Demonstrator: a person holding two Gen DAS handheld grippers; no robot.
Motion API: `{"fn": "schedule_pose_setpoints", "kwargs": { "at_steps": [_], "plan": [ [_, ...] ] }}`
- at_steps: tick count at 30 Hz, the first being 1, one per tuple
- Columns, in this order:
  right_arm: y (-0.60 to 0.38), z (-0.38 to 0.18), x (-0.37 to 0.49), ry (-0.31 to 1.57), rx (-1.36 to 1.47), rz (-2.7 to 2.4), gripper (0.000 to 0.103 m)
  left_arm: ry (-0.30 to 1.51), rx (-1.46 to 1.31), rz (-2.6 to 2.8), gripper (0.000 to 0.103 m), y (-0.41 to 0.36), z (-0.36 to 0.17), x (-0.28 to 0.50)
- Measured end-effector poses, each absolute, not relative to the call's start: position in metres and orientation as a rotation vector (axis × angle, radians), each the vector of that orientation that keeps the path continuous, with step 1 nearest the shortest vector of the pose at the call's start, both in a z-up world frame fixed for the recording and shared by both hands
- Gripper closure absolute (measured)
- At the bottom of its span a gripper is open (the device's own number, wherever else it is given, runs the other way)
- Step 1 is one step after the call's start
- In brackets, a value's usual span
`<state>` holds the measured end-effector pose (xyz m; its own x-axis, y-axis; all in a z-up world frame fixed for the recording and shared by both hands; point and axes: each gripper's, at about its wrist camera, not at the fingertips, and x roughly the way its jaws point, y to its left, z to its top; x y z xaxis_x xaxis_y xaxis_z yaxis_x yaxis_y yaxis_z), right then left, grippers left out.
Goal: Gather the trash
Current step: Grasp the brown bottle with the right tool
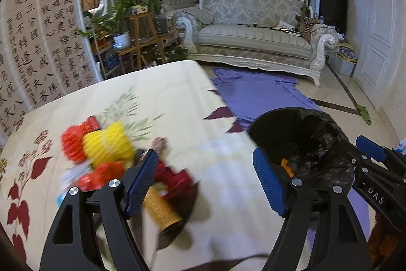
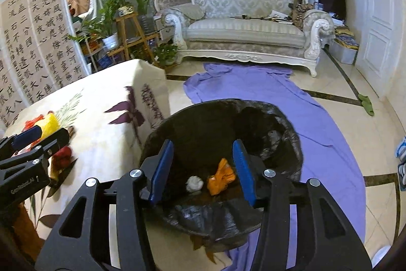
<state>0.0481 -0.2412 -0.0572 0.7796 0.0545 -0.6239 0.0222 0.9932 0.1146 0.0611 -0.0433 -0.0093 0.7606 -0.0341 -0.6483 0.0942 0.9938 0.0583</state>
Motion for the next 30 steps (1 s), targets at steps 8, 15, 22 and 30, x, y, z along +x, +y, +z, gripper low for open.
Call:
{"fn": "schedule_pose_setpoints", "kwargs": {
  "at_steps": [8, 15, 22, 30],
  "plan": [
    [-0.196, -0.053, 0.037, 0.676, 0.086, 0.112, 0.055, 0.705, 0.065, 0.036, 0.028, 0.009, -0.009, 0.032],
    [-0.151, -0.046, 0.031, 0.671, 0.036, 0.213, 0.055, 0.713, 0.048, 0.140, 0.028, 0.057, -0.014, 0.011],
    [-0.107, -0.043, 0.025, 0.677, -0.013, 0.305, 0.055, 0.735, 0.007, 0.229, 0.028, 0.103, -0.023, -0.004],
    [-0.065, -0.046, 0.022, 0.701, -0.070, 0.401, 0.058, 0.758, -0.045, 0.279, 0.028, 0.133, -0.032, -0.011]
  ]
}}
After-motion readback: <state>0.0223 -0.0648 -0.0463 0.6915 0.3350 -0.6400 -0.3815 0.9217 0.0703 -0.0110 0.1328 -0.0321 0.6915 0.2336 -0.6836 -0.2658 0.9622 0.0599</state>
